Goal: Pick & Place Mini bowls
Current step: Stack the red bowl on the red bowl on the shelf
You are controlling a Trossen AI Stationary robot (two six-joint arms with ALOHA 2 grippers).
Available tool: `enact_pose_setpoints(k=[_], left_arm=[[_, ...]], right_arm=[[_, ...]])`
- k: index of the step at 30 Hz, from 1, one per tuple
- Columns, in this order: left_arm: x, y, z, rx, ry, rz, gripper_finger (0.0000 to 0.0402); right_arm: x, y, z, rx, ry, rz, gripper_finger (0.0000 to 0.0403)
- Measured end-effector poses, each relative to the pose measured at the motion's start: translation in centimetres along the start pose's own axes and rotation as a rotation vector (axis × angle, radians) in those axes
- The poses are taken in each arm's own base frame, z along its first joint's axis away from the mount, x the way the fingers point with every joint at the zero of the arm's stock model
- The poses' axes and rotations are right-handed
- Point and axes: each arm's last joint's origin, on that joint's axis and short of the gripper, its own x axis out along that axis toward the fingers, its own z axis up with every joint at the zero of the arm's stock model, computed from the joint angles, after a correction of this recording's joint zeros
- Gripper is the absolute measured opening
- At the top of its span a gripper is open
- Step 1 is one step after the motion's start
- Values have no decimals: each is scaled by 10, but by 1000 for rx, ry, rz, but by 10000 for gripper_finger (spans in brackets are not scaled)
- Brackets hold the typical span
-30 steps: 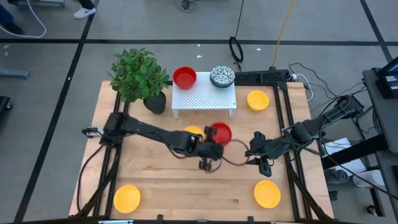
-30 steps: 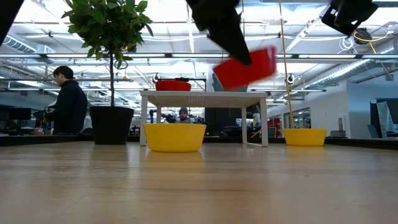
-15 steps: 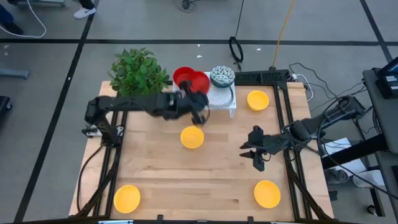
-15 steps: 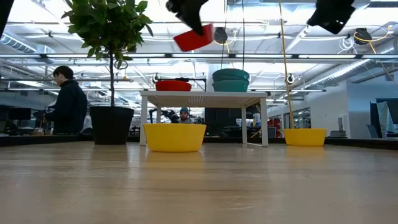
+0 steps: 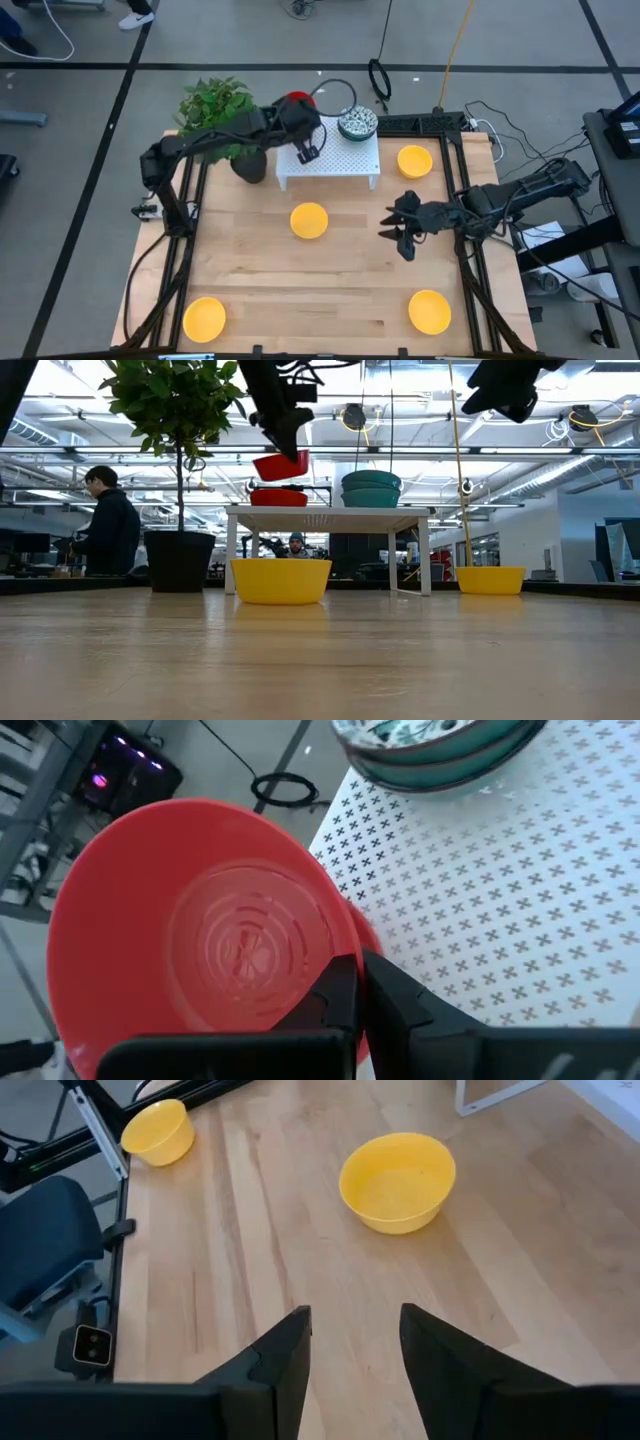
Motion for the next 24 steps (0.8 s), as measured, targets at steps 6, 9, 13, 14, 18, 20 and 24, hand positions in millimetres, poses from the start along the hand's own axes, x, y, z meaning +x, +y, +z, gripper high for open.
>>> enact_pose_setpoints(k=[6, 9, 13, 14, 18, 20, 24], left_arm=[[8, 13, -4, -23, 30, -23, 12], [10, 12, -6, -12, 49, -61, 6], [16, 9, -8, 5, 76, -85, 13], [18, 9, -9, 21, 88, -86, 15], [22, 7, -9, 79, 87, -81, 6], [23, 7, -10, 80, 99, -84, 6], [24, 8, -10, 85, 99, -69, 31]], right_arm=[[1, -3, 2, 10, -4, -13, 141], [1, -5, 3, 16, -7, -20, 141], [2, -8, 5, 8, -13, -33, 141], [2, -9, 5, 10, -14, -37, 141], [3, -12, 8, 23, -23, -49, 141], [3, -13, 8, 27, -24, -53, 141], [3, -13, 9, 29, -26, -55, 141]])
